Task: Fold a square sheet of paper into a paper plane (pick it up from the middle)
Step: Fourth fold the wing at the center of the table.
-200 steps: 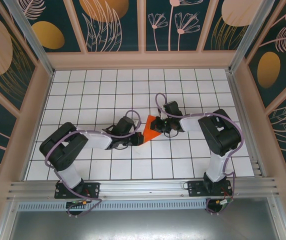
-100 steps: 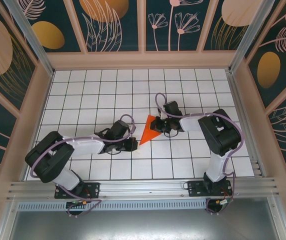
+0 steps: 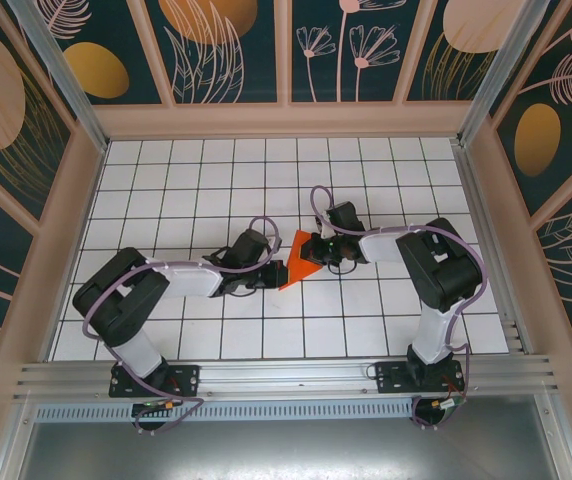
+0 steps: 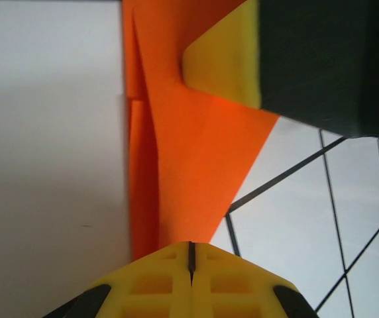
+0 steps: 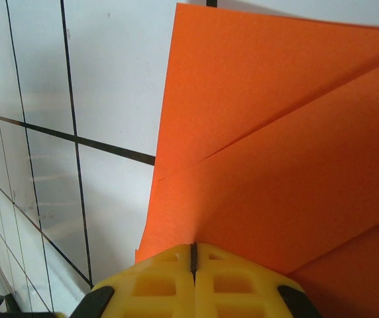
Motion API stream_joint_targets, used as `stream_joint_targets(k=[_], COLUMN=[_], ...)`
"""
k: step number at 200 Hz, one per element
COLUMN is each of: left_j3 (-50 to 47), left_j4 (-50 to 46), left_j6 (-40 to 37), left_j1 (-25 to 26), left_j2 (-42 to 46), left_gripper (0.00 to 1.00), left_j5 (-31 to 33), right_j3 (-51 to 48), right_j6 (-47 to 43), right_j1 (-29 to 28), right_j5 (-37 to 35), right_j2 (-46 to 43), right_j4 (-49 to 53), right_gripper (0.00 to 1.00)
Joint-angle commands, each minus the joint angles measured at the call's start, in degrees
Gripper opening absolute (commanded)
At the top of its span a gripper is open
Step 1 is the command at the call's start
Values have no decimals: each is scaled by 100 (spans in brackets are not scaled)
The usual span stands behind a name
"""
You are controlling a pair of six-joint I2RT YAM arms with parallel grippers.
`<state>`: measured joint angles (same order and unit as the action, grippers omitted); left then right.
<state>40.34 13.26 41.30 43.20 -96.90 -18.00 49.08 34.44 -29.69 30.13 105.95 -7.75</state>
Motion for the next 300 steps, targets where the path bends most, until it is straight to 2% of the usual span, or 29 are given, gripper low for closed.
stream_joint_targets(k=[1, 42, 95, 152, 224, 290, 300], left_j3=[76, -124, -290, -280, -334, -669, -752], left_j4=[5, -239, -216, -176, -182, -451, -449], left_j6=[115, 98, 90, 116, 160, 75, 67], left_j1=[31, 33, 28, 31, 30, 32, 35], left_j2=[-269, -379, -297, -302, -269, -163, -166], left_gripper=[0, 0, 0, 0, 0, 0, 0], left_j5=[-78, 159, 167, 121, 143, 152, 124], right_j3=[-108, 128, 267, 67, -118, 131, 156], right_j6=[-137, -273, -403, -253, -458, -611, -646], right_j1=[-19, -16, -217, -681, -711, -196, 128], right_j5=[-642, -581, -135, -165, -141, -272, -245], right_j2=[405, 55, -531, -314, 11, 225, 248], right_j4=[727, 806, 579, 467, 421, 507, 483], right_gripper=[0, 0, 0, 0, 0, 0, 0])
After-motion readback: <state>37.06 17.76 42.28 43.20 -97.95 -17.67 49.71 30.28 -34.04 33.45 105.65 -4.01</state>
